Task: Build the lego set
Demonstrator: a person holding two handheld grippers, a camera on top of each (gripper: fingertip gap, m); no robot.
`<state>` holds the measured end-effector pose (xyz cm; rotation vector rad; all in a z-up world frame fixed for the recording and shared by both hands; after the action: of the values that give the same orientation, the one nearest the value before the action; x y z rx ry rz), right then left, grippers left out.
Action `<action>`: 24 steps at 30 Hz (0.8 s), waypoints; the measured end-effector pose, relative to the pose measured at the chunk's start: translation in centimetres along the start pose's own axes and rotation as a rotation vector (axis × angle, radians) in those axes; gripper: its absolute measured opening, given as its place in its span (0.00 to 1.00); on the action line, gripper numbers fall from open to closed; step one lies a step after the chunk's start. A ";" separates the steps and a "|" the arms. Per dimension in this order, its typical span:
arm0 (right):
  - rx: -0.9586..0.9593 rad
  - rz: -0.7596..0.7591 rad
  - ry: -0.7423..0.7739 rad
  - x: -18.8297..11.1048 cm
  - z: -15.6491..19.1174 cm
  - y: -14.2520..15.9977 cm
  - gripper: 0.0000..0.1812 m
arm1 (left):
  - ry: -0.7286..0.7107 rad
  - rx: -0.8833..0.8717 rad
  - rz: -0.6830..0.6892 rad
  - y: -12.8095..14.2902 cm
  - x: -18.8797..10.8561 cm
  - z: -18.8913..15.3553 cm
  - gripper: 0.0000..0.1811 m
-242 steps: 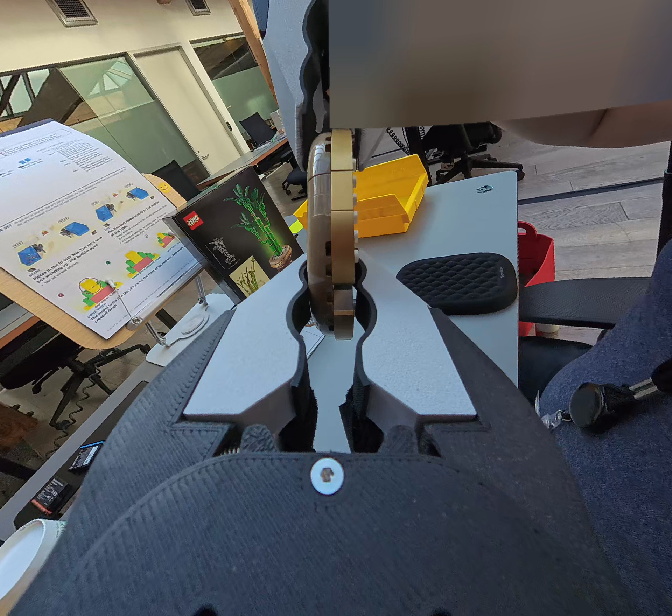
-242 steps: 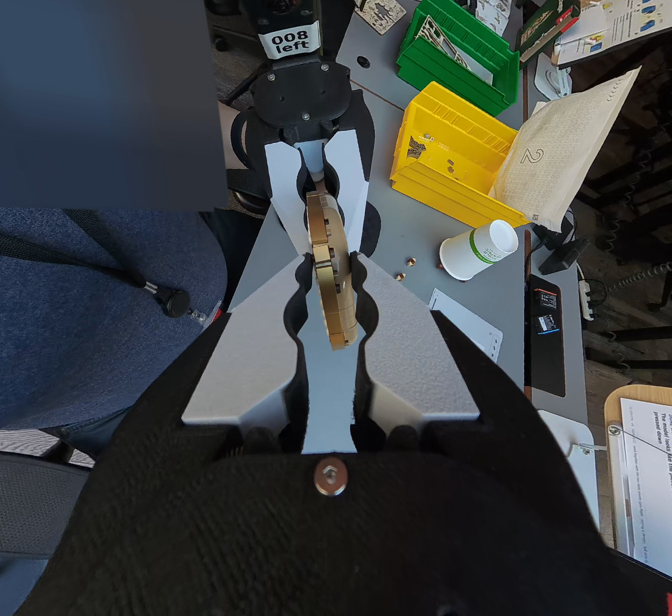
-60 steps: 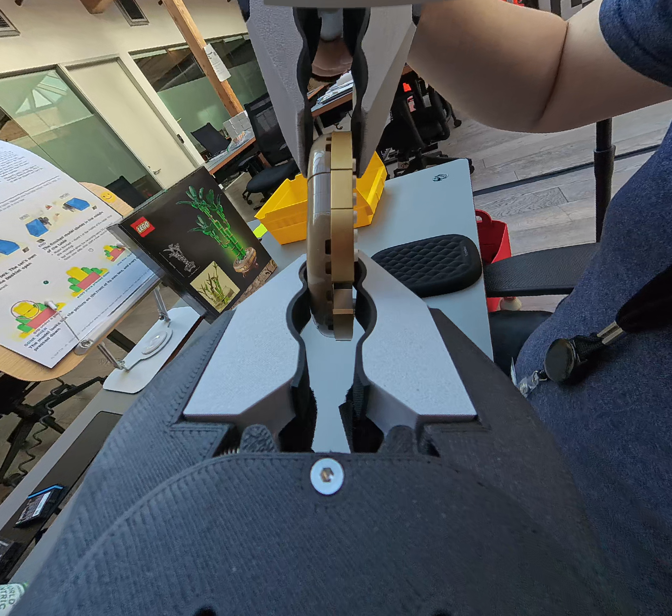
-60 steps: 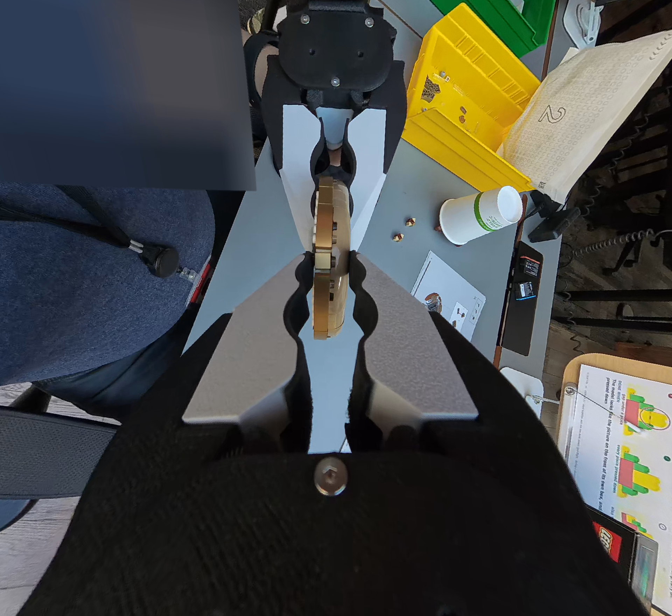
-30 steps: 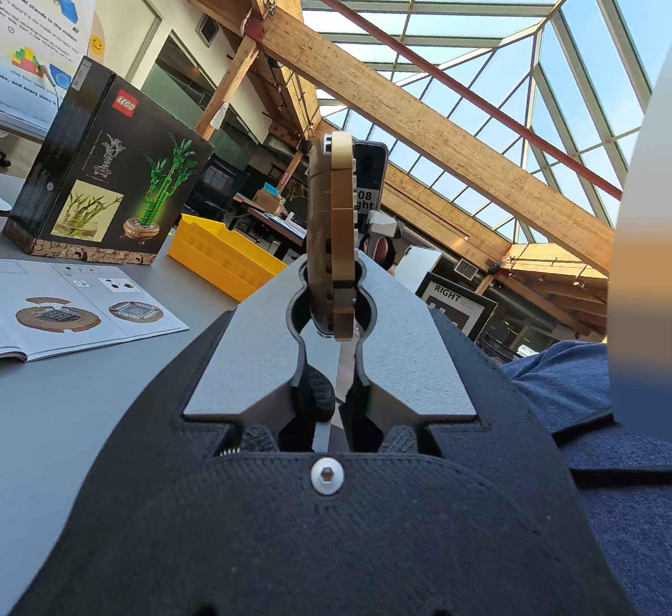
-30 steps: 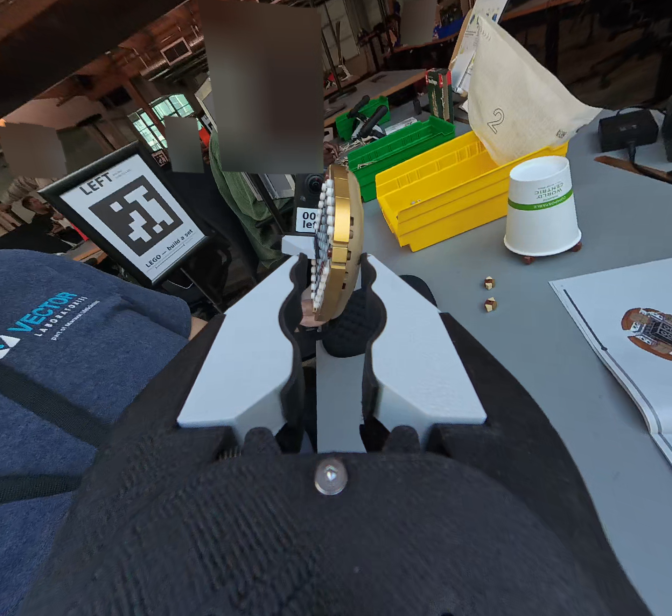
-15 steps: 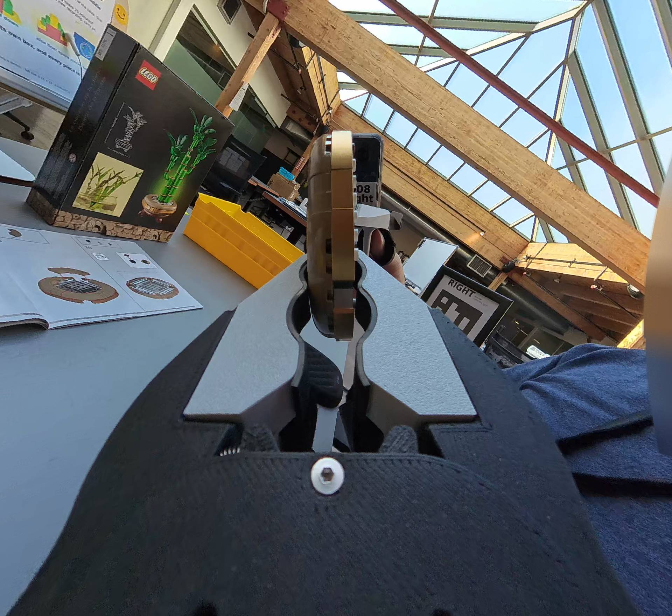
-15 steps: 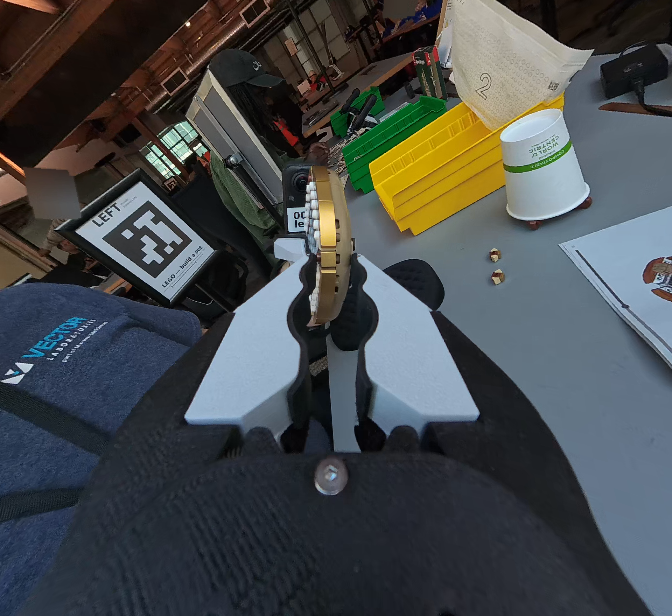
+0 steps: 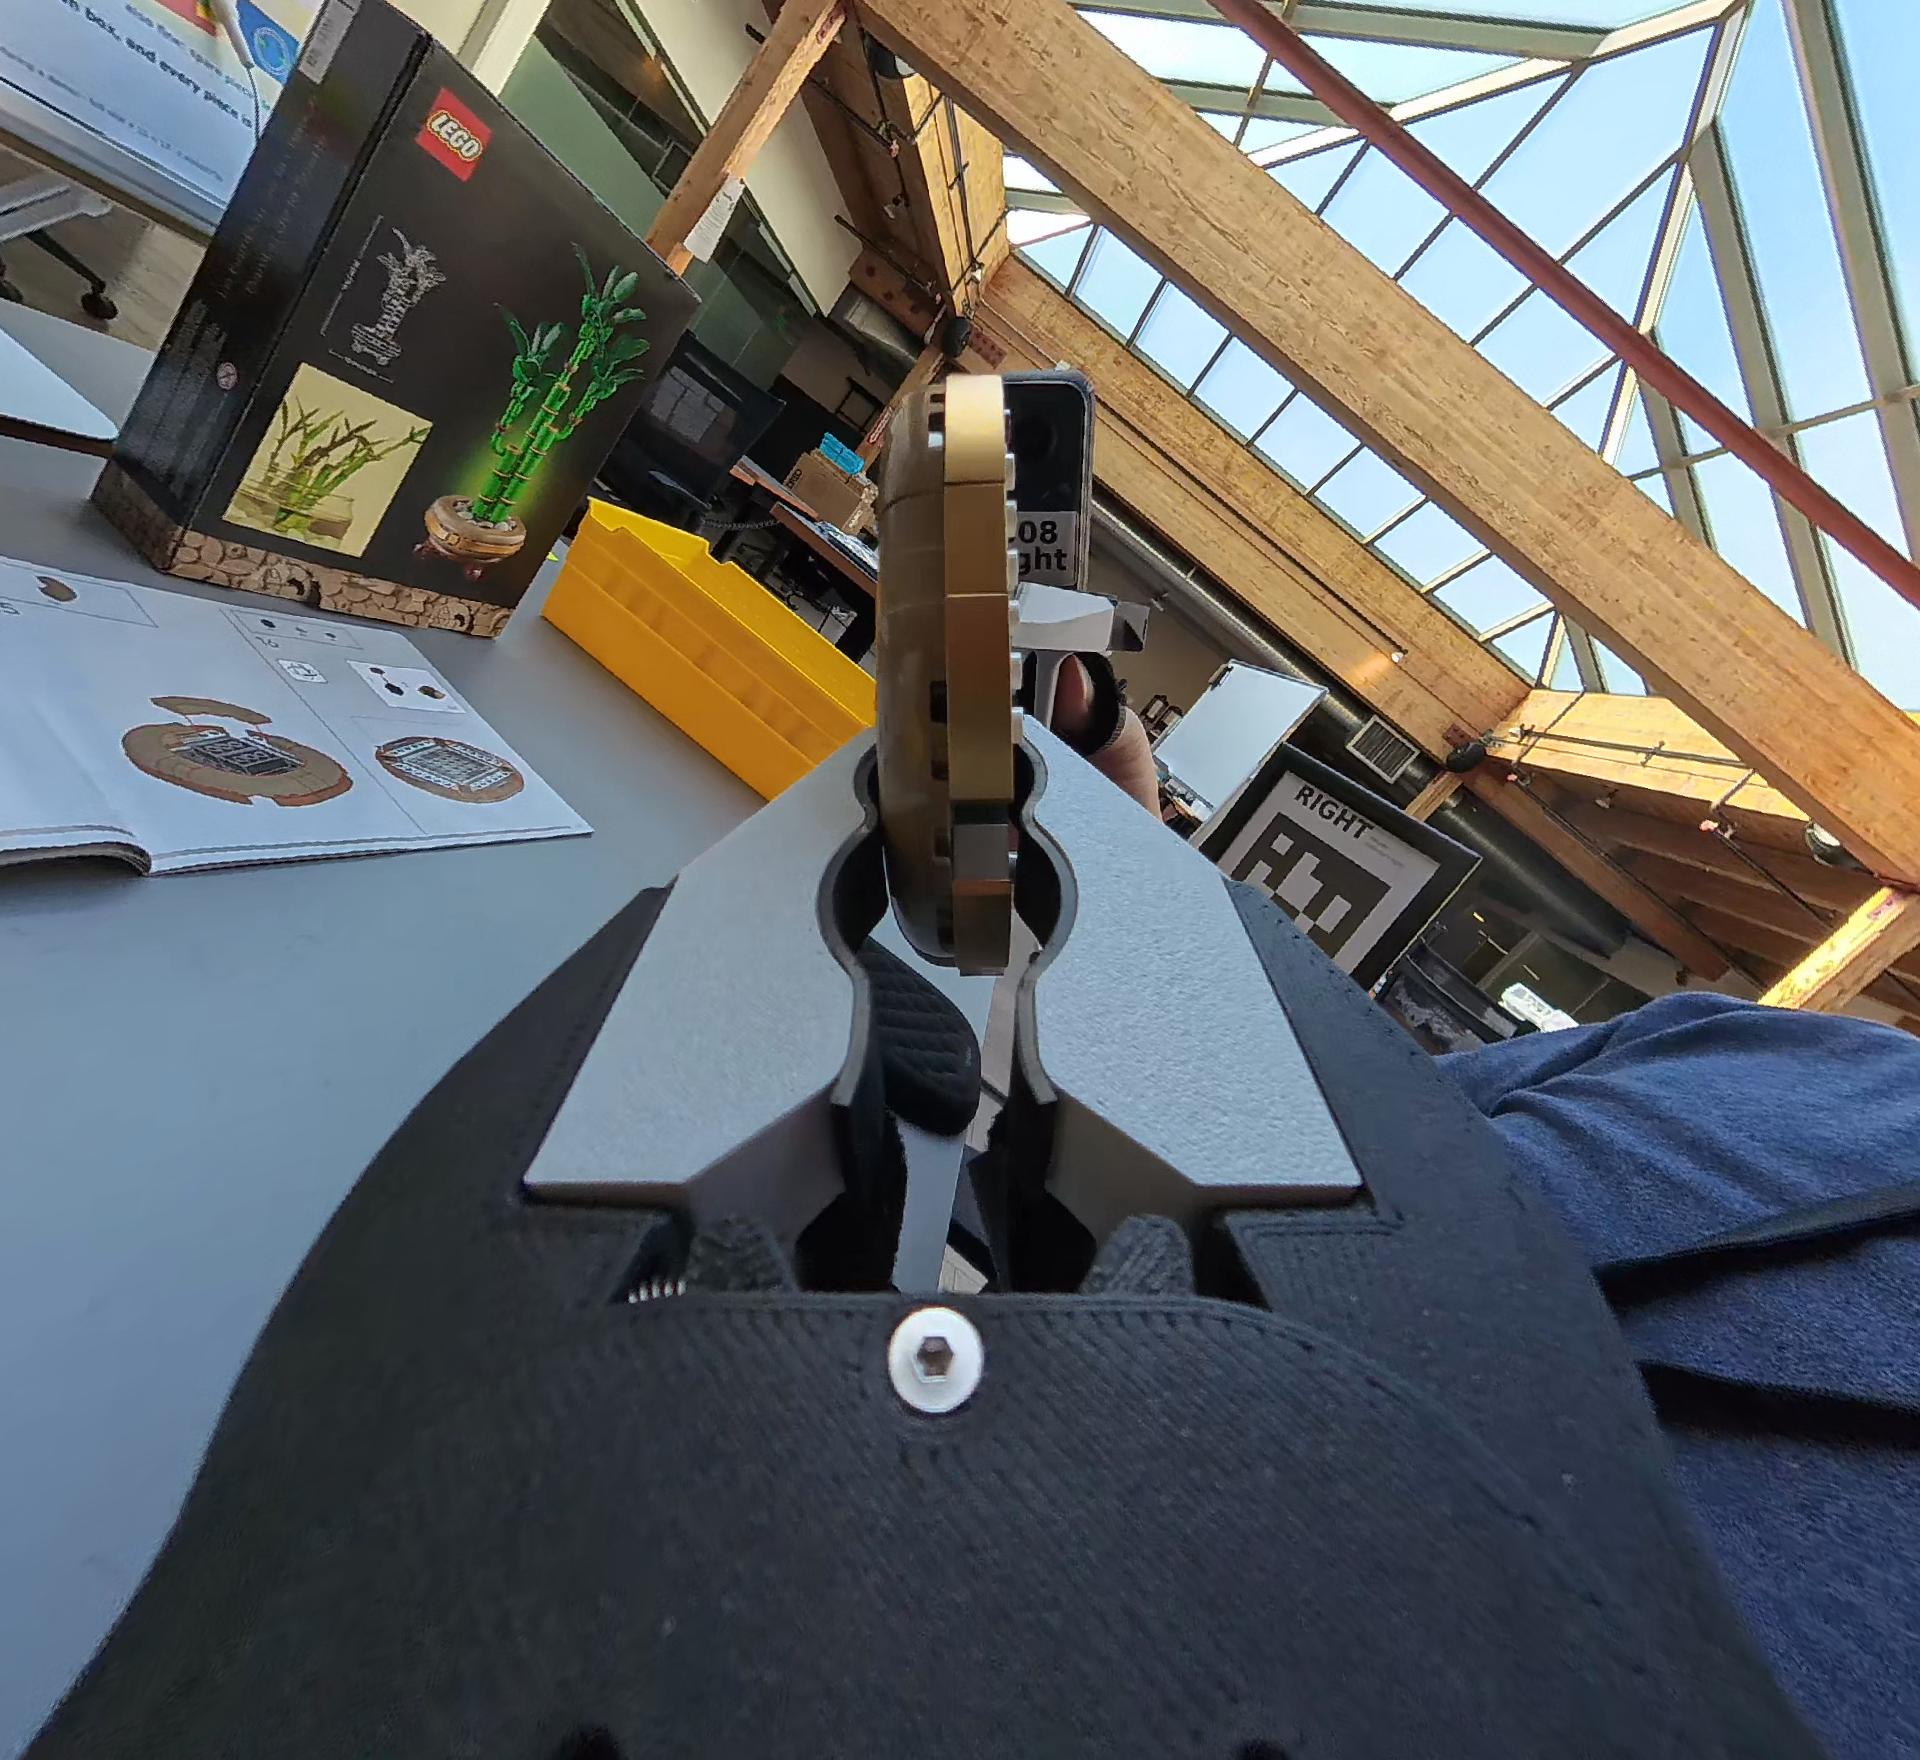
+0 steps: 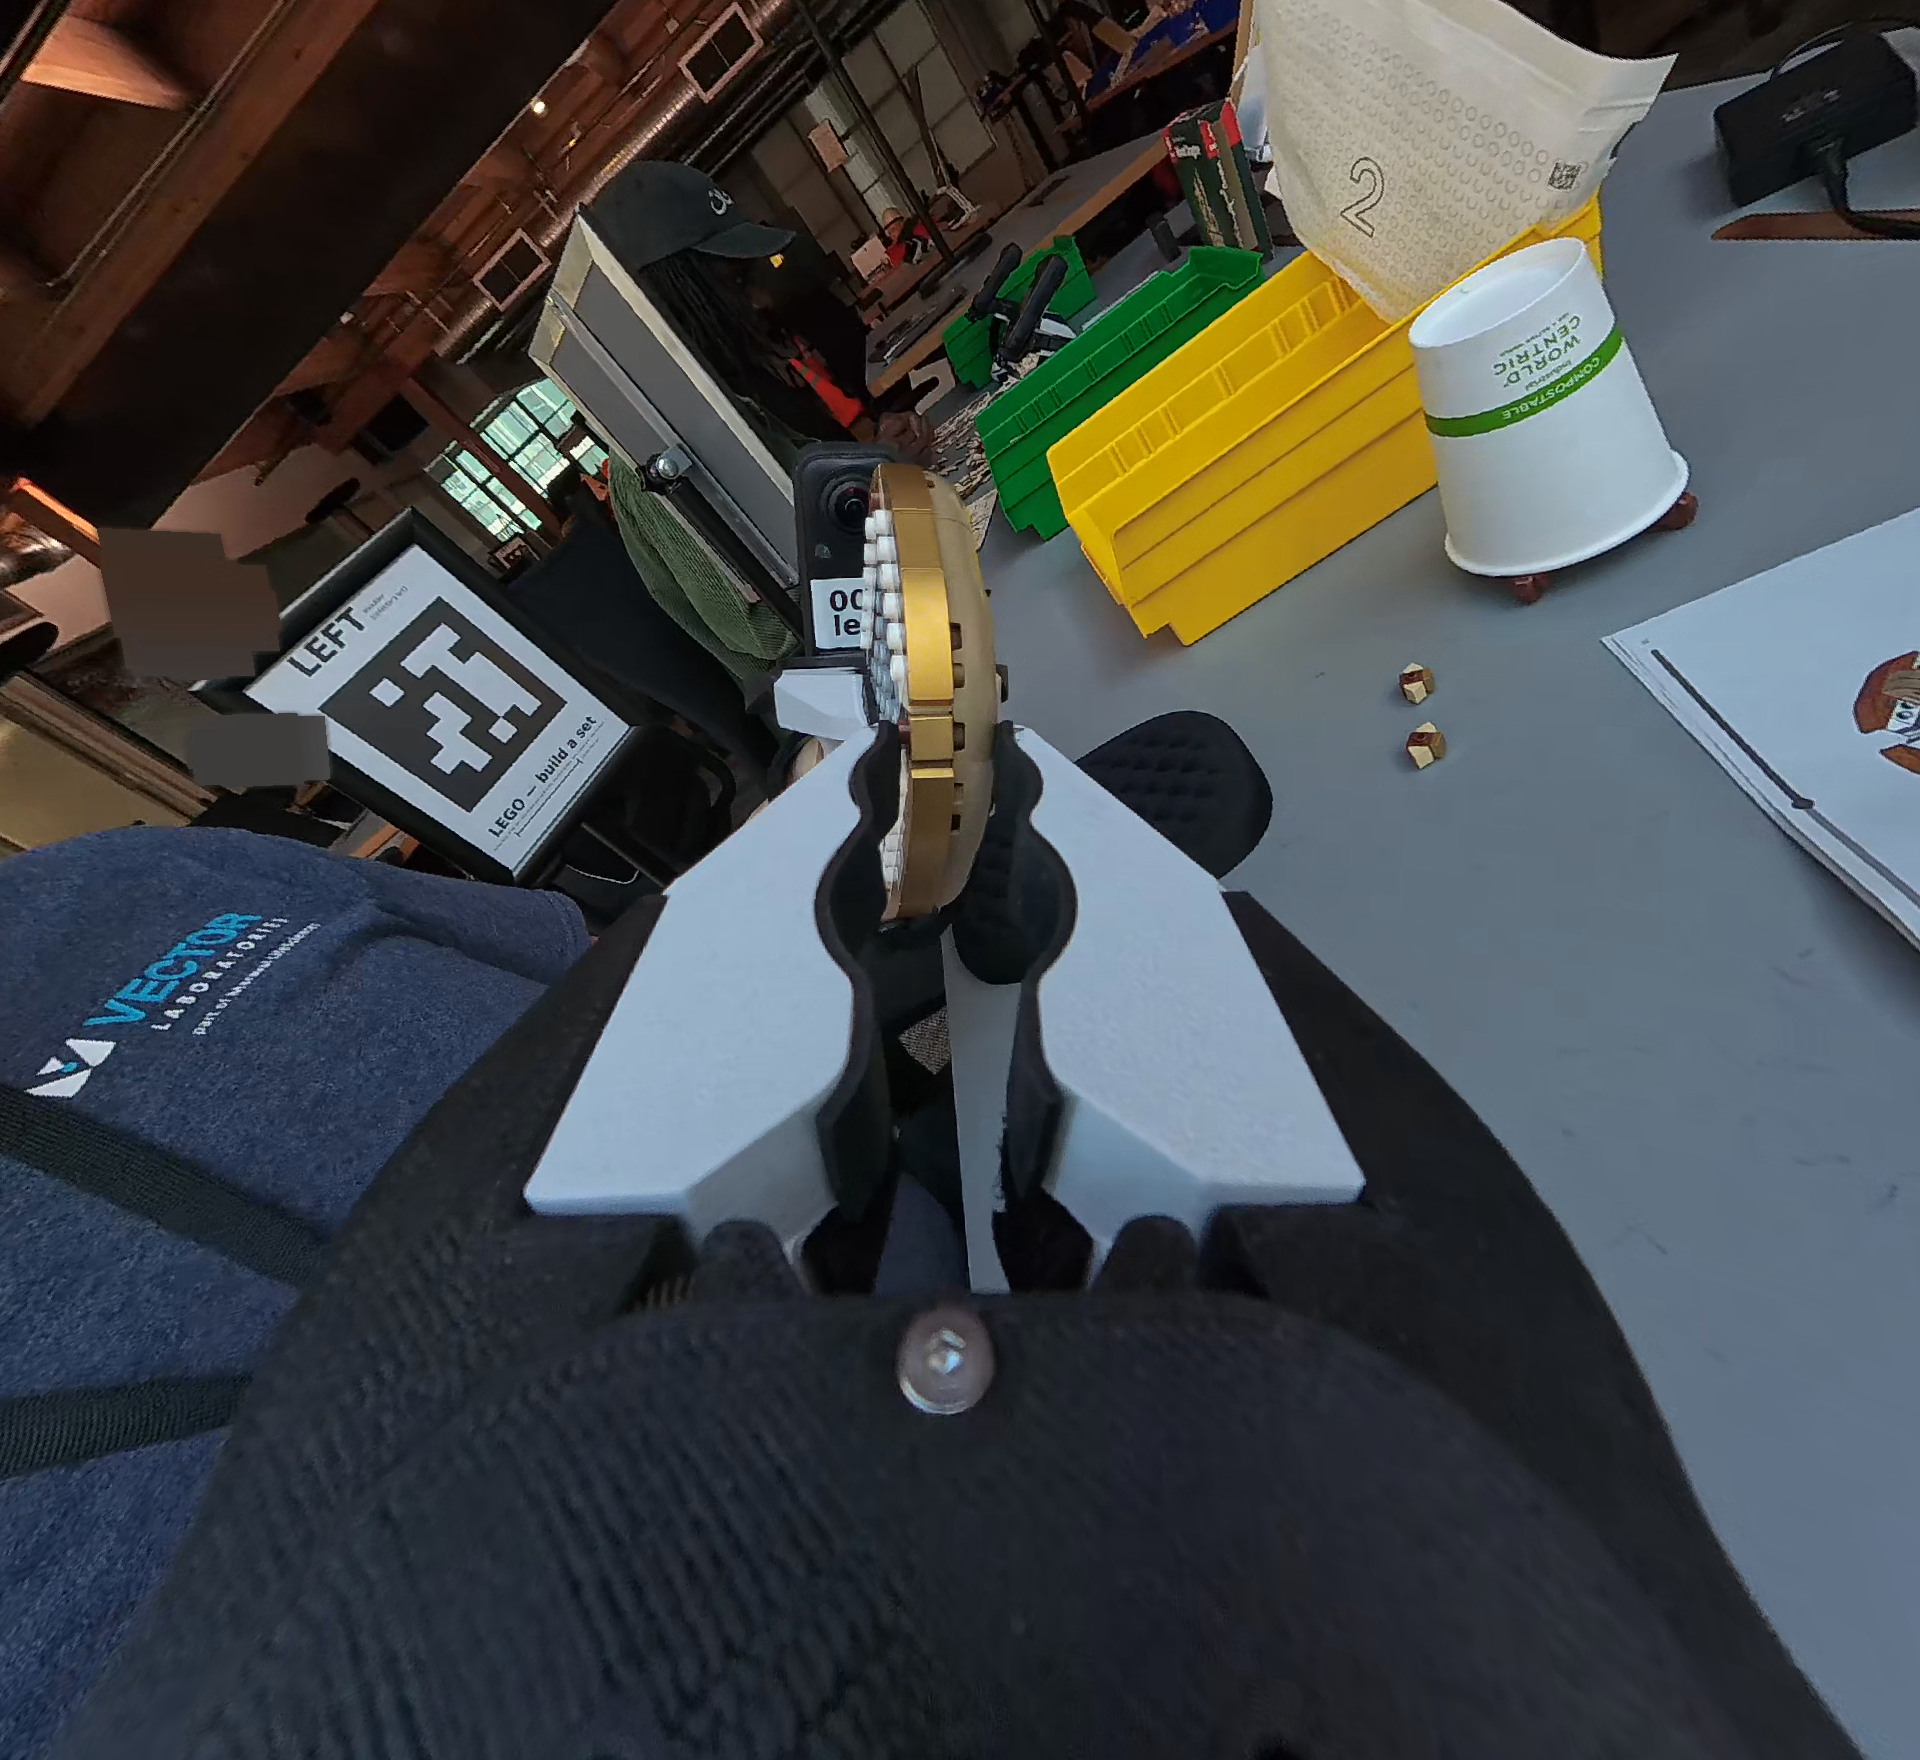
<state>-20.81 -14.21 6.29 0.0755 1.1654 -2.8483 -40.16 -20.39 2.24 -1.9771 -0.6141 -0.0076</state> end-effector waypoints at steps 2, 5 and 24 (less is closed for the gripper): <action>0.011 -0.013 -0.032 0.0 -0.1 0.0 0.10 | 0.010 -0.014 -0.005 -0.1 0.0 0.0 0.10; 0.030 -0.031 -0.058 0.2 -0.5 0.3 0.30 | -0.001 -0.029 -0.002 -0.1 0.1 0.0 0.10; 0.407 -0.081 -0.205 3.0 -4.9 4.0 0.10 | -0.023 -0.121 0.178 2.1 0.3 1.7 0.16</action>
<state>-23.34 -13.76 -0.17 -0.2432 0.5553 -3.0275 -39.44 -19.59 -0.23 -2.1456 -0.4596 0.0894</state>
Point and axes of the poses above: each gripper's, where its closed fingertips meet, x out along the fingers, y out of its underside, z = x × y across the jaws, the point moved 9 cm from there along -x, back along the fingers, and after that the axes turned 10 degrees about x, right-handed, at the moved point
